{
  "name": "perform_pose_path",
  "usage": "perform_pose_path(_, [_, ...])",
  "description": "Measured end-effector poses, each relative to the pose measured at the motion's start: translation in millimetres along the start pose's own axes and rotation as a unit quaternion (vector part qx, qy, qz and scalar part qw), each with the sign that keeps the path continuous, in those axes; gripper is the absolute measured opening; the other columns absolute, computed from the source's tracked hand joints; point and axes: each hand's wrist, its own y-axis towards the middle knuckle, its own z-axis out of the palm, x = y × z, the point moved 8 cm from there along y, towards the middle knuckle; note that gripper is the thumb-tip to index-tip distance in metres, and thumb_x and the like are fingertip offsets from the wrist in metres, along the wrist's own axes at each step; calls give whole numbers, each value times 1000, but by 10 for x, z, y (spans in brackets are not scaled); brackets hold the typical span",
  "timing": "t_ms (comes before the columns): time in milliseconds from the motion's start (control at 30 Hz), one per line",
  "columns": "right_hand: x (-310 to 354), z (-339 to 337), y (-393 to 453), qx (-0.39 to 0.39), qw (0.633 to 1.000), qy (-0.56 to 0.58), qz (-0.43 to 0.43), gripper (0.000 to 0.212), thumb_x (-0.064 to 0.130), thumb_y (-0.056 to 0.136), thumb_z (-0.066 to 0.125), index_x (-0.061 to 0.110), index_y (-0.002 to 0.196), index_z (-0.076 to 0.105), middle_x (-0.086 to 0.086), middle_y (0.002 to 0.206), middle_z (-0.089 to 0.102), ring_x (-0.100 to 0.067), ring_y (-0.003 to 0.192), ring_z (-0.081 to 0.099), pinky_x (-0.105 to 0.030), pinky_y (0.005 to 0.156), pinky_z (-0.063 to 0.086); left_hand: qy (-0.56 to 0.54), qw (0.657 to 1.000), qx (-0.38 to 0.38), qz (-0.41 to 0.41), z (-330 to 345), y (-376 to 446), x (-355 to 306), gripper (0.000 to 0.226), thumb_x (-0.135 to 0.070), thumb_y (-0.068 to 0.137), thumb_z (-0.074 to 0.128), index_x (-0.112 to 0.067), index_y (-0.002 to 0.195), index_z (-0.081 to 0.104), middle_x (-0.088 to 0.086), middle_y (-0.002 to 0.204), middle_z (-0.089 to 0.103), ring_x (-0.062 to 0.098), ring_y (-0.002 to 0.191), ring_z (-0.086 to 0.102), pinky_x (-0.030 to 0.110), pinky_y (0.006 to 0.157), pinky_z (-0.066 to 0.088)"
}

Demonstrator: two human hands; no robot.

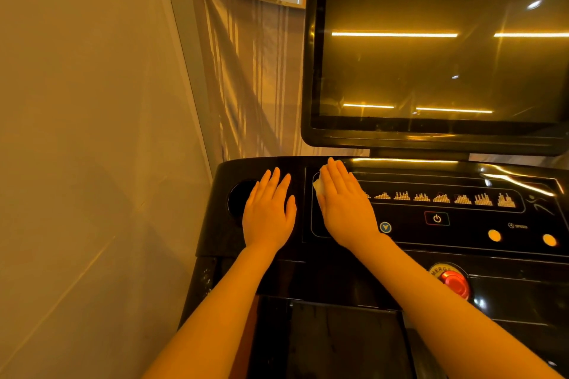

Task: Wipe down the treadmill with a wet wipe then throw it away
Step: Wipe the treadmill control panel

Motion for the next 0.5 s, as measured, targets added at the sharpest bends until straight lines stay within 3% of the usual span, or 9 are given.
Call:
perform_pose_path(200, [2,6,-2,7,1000,-2,28,59,33,106,29,11,156,7,-10,164,-1,-25,151,-4,-36,119,0,4,1000,7,-11,8,-30,2,48,-35,103,39,-21,148,38,2,157,31,18,148,18,36,119,22])
perform_pose_path(400, [93,90,-345,-6,1000,8,-2,59,31,104,38,7,153,17,-14,161,12,-28,149,6,-37,118,3,13,1000,3,-15,12,-47,1,47,-34,103,39,-21,148,39,2,157,31,19,148,19,37,119,21])
perform_pose_path(500, [74,72,-337,-2,1000,11,-8,59,32,105,37,8,154,15,-12,162,9,-26,150,4,-34,117,1,16,1000,5,-15,24,-48,8,47,-34,103,38,-21,148,38,2,158,30,19,149,18,37,119,19])
